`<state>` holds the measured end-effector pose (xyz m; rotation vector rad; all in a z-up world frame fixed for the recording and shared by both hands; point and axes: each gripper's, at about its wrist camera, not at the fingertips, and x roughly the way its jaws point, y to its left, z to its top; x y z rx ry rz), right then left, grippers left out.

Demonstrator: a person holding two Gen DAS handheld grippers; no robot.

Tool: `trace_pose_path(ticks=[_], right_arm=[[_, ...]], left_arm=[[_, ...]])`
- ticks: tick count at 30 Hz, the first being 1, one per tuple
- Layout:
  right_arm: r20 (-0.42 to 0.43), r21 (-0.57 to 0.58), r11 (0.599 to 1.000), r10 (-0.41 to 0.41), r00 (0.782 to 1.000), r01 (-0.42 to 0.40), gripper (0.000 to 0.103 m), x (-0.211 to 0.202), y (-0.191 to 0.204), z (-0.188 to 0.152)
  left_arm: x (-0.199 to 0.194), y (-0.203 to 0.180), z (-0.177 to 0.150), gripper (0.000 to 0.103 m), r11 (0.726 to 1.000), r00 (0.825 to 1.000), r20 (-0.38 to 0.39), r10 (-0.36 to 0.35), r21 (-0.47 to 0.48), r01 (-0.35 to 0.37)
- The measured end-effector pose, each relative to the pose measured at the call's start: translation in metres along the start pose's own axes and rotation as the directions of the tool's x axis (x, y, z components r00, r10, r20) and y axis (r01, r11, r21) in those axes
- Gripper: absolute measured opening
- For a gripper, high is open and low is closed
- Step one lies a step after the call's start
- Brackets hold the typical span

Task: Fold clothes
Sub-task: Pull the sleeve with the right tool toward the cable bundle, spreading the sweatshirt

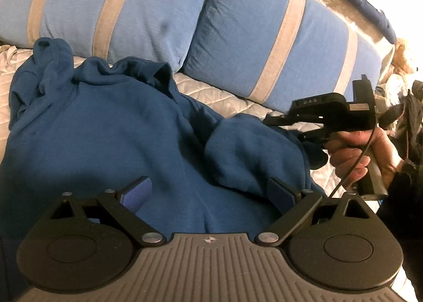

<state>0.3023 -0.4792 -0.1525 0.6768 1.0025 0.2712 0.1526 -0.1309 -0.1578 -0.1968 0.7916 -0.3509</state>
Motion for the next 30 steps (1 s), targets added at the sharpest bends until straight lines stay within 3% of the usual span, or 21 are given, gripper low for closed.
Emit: trace_pose_path(ticks=[6,8,11,13,15,18,22,25,26,27,30], right_arm=[[0.201,-0.118,0.992,-0.02,0.979,0.044,0.011,-0.042,0.019,-0.001],[0.283,-0.166,0.98,-0.059,0.957,0.109,0.011,-0.068,0.025,0.0],[0.408,-0.216,0.951,-0.118,0.905,0.221,0.011,-0.109,0.034,0.002],[0.494,-0.226,0.923,-0.166,0.853,0.311,0.01,-0.138,0.036,0.003],[0.58,-0.207,0.892,-0.219,0.785,0.402,0.01,-0.171,0.032,0.005],[0.691,-0.138,0.836,-0.303,0.656,0.531,0.01,-0.223,0.019,0.005],[0.755,0.022,0.781,-0.422,0.502,0.624,0.01,-0.285,-0.023,-0.001],[0.751,0.093,0.713,-0.508,0.422,0.694,0.01,-0.31,-0.063,-0.018],[0.743,0.096,0.684,-0.533,0.405,0.723,0.01,-0.313,-0.074,-0.025],[0.733,0.101,0.659,-0.556,0.392,0.746,0.01,-0.317,-0.085,-0.033],[0.684,0.157,0.632,-0.624,0.378,0.758,0.01,-0.32,-0.119,-0.061]], left_arm=[[0.0,-0.001,-0.002,0.096,1.0,1.0,0.003,-0.001,0.008,0.001],[0.0,-0.002,-0.003,0.096,1.0,1.0,0.005,-0.003,0.015,0.003],[-0.002,-0.004,-0.003,0.096,1.0,1.0,0.008,-0.006,0.024,0.006],[-0.003,-0.004,-0.004,0.096,1.0,1.0,0.011,-0.006,0.028,0.006],[-0.004,-0.003,-0.005,0.096,1.0,1.0,0.015,-0.007,0.029,0.006],[-0.006,-0.005,-0.006,0.096,0.999,1.0,0.02,-0.01,0.033,0.009],[-0.007,-0.01,-0.006,0.096,0.999,0.999,0.03,-0.021,0.044,0.02],[-0.007,-0.01,-0.006,0.096,0.999,0.999,0.034,-0.029,0.032,0.028],[-0.006,-0.011,-0.006,0.096,0.999,0.999,0.034,-0.028,0.03,0.027],[-0.006,-0.011,-0.006,0.096,0.999,0.999,0.033,-0.027,0.028,0.026],[-0.005,-0.013,-0.004,0.096,1.0,1.0,0.028,0.0,0.018,0.0]])
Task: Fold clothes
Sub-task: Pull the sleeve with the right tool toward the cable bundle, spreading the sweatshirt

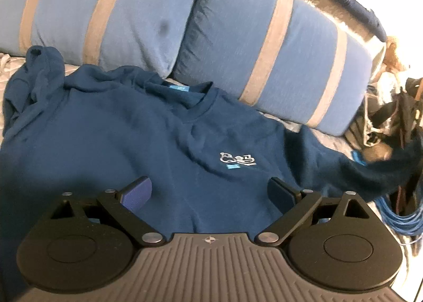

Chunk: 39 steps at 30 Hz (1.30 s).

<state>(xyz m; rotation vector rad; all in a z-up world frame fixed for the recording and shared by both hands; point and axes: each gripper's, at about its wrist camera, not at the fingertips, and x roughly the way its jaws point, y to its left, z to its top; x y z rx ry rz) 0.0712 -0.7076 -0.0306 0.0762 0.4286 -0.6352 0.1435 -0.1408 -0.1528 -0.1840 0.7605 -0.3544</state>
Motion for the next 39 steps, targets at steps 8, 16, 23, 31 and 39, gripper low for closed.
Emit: trace_pose_path(ticks=[8,16,23,31,39], right_arm=[[-0.079,0.072,0.99,-0.114,0.99,0.12,0.009,0.003,-0.053,-0.058],[-0.073,0.093,0.981,-0.166,0.983,0.172,0.009,-0.014,-0.095,-0.065],[-0.082,0.124,0.974,-0.18,0.98,0.189,0.009,-0.033,-0.111,-0.089],[-0.066,0.171,0.957,-0.227,0.972,0.235,0.008,-0.05,-0.129,-0.105],[-0.043,0.161,0.954,-0.247,0.968,0.251,0.008,-0.058,-0.144,-0.101]], left_arm=[[-0.054,-0.01,0.027,0.096,1.0,1.0,0.012,0.02,0.006,-0.02],[-0.134,-0.012,0.055,0.096,0.994,0.99,0.118,0.074,0.076,-0.084],[-0.169,-0.006,0.065,0.096,0.988,0.979,0.16,0.124,0.076,-0.138],[-0.188,0.004,0.07,0.096,0.979,0.974,0.175,0.145,0.12,-0.167],[-0.2,0.03,0.074,0.096,0.968,0.961,0.193,0.199,0.114,-0.223]])
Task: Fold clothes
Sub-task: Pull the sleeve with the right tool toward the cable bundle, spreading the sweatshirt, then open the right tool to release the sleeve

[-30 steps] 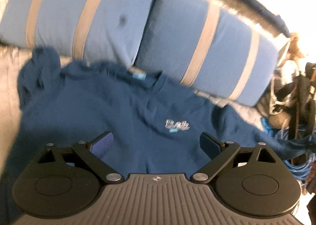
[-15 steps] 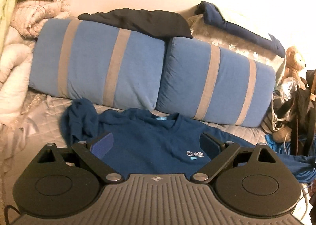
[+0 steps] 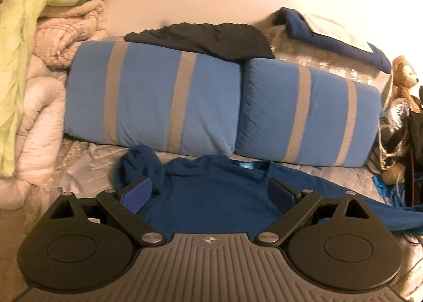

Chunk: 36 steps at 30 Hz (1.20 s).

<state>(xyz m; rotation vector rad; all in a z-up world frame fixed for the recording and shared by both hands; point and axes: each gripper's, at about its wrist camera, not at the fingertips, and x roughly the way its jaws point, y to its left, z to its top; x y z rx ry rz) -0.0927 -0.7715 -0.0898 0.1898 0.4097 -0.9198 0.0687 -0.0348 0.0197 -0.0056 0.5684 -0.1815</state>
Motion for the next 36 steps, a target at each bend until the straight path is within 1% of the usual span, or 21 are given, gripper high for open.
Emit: trace_pose_path(ticks=[3,5,6,7,9,10,11,12,13,16,18,20,22,25,28,30,31,34,36], right_arm=[[-0.011,-0.001,1.0,-0.009,1.0,0.009,0.009,0.003,-0.007,-0.002],[-0.029,-0.008,1.0,0.001,1.0,-0.001,0.01,0.006,-0.005,-0.008],[-0.038,-0.015,1.0,0.007,0.999,-0.008,0.013,0.008,-0.002,-0.012],[-0.045,-0.023,1.0,0.01,0.999,-0.011,0.027,0.009,0.0,-0.016],[-0.054,-0.041,0.999,0.003,0.999,-0.005,0.044,0.01,0.007,-0.019],[-0.059,-0.044,0.999,0.003,0.998,-0.005,0.06,0.009,0.009,-0.02],[-0.063,-0.039,0.999,0.006,0.998,-0.008,0.07,0.006,0.011,-0.02],[-0.067,-0.033,0.999,0.009,0.998,-0.011,0.09,0.003,0.012,-0.019],[-0.071,-0.028,1.0,0.012,0.997,-0.014,0.097,0.0,0.014,-0.019],[-0.081,-0.014,0.999,0.034,0.996,-0.035,0.098,-0.014,0.019,-0.018],[-0.074,-0.025,0.998,0.058,0.996,-0.06,0.098,-0.028,0.028,-0.019],[-0.056,-0.059,0.99,0.123,0.991,-0.127,0.098,-0.045,0.042,-0.022],[-0.053,-0.112,0.97,0.21,0.976,-0.215,0.098,-0.057,0.06,-0.024],[-0.082,-0.181,0.916,0.348,0.934,-0.358,0.099,-0.063,0.093,-0.025],[-0.118,-0.264,0.849,0.444,0.889,-0.459,0.099,-0.061,0.133,-0.025],[-0.159,-0.31,0.794,0.499,0.852,-0.523,0.098,-0.054,0.163,-0.022],[-0.182,-0.325,0.768,0.523,0.833,-0.553,0.098,-0.05,0.178,-0.021],[-0.248,-0.352,0.708,0.56,0.79,-0.612,0.097,-0.035,0.221,-0.018],[-0.277,-0.389,0.677,0.561,0.78,-0.625,0.095,-0.025,0.251,-0.02]], left_arm=[[-0.001,0.013,0.0,0.096,1.0,1.0,0.004,0.019,-0.009,-0.019],[0.002,0.02,0.0,0.096,0.999,0.999,0.0,0.037,-0.013,-0.037],[0.003,0.023,0.0,0.096,0.999,0.999,-0.004,0.044,-0.014,-0.044],[0.004,0.026,0.0,0.096,0.999,0.999,-0.007,0.05,-0.014,-0.05],[0.005,0.03,0.0,0.096,0.998,0.998,-0.012,0.059,-0.013,-0.059],[0.005,0.032,0.0,0.096,0.998,0.998,-0.011,0.061,-0.011,-0.061],[0.004,0.035,-0.001,0.096,0.998,0.998,-0.01,0.062,-0.009,-0.062],[0.004,0.037,-0.001,0.096,0.998,0.998,-0.008,0.064,-0.007,-0.064],[0.003,0.039,-0.002,0.096,0.998,0.998,-0.007,0.067,-0.008,-0.067],[0.004,0.048,-0.003,0.096,0.996,0.997,-0.008,0.08,-0.027,-0.08],[0.005,0.055,-0.004,0.096,0.996,0.996,-0.009,0.085,-0.039,-0.085],[0.007,0.059,-0.005,0.096,0.995,0.996,-0.011,0.091,-0.041,-0.092],[0.01,0.06,-0.006,0.096,0.995,0.995,-0.017,0.096,-0.041,-0.096],[0.012,0.06,-0.008,0.096,0.995,0.996,-0.023,0.092,-0.038,-0.093],[0.014,0.06,-0.01,0.096,0.995,0.996,-0.023,0.088,-0.039,-0.089],[0.016,0.062,-0.012,0.096,0.995,0.995,-0.027,0.094,-0.039,-0.095],[0.017,0.063,-0.013,0.096,0.994,0.995,-0.029,0.097,-0.04,-0.098],[0.021,0.066,-0.014,0.096,0.991,0.992,-0.029,0.122,-0.043,-0.124],[0.023,0.07,-0.014,0.096,0.989,0.991,-0.029,0.134,-0.057,-0.135]])
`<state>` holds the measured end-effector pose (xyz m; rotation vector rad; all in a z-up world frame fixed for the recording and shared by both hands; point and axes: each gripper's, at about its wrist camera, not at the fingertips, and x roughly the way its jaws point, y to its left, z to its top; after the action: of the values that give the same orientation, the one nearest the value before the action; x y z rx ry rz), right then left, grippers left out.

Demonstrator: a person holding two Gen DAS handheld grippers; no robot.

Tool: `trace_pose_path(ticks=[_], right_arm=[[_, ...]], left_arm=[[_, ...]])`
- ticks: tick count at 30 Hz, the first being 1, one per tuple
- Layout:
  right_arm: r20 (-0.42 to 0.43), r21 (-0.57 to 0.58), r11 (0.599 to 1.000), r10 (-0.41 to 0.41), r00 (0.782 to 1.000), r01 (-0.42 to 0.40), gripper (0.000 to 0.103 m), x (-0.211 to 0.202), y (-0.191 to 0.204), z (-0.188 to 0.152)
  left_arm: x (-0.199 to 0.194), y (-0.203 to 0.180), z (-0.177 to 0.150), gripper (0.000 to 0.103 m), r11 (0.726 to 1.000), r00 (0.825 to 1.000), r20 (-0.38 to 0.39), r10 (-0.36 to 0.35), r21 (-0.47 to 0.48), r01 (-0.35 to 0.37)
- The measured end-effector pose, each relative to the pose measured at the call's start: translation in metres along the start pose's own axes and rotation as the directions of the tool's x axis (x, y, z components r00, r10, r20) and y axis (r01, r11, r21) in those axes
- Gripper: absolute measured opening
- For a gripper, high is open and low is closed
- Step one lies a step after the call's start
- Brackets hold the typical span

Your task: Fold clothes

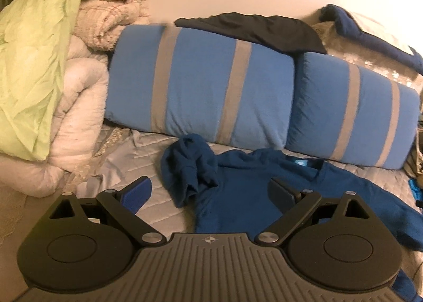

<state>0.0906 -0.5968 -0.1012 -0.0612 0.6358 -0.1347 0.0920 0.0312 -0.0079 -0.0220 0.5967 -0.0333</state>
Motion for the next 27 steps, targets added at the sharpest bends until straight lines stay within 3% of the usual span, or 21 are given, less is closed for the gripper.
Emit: trace_pose_path(ticks=[5,11,13,15,17,25,27], right_arm=[[-0.084,-0.057,0.998,0.026,0.996,-0.031,0.085,0.064,0.022,0.014],[-0.182,-0.066,0.997,0.038,0.983,-0.05,0.065,0.112,0.028,0.011],[-0.177,-0.081,0.994,0.054,0.983,-0.069,0.033,0.112,0.032,0.009],[-0.158,-0.126,0.991,0.015,0.987,-0.035,0.003,0.106,0.038,0.009],[-0.139,-0.162,0.987,-0.019,0.99,-0.003,0.002,0.101,0.041,0.01],[-0.12,-0.086,0.992,-0.098,0.988,0.088,0.0,0.093,0.008,0.013],[-0.115,-0.087,0.979,-0.195,0.974,0.186,0.0,0.097,-0.002,0.013]], left_arm=[[0.005,0.012,0.0,0.096,0.999,1.0,0.001,0.024,-0.029,-0.024],[0.018,0.025,-0.003,0.096,0.996,0.997,-0.028,0.069,-0.048,-0.07],[0.023,0.027,-0.005,0.096,0.995,0.996,-0.037,0.077,-0.059,-0.08],[0.027,0.026,-0.007,0.096,0.995,0.996,-0.045,0.077,-0.06,-0.08],[0.03,0.023,-0.008,0.096,0.996,0.996,-0.048,0.069,-0.058,-0.071],[0.029,0.018,-0.008,0.096,0.998,0.998,-0.04,0.038,-0.052,-0.041],[0.028,0.018,-0.008,0.096,0.998,0.998,-0.051,0.034,-0.049,-0.037]])
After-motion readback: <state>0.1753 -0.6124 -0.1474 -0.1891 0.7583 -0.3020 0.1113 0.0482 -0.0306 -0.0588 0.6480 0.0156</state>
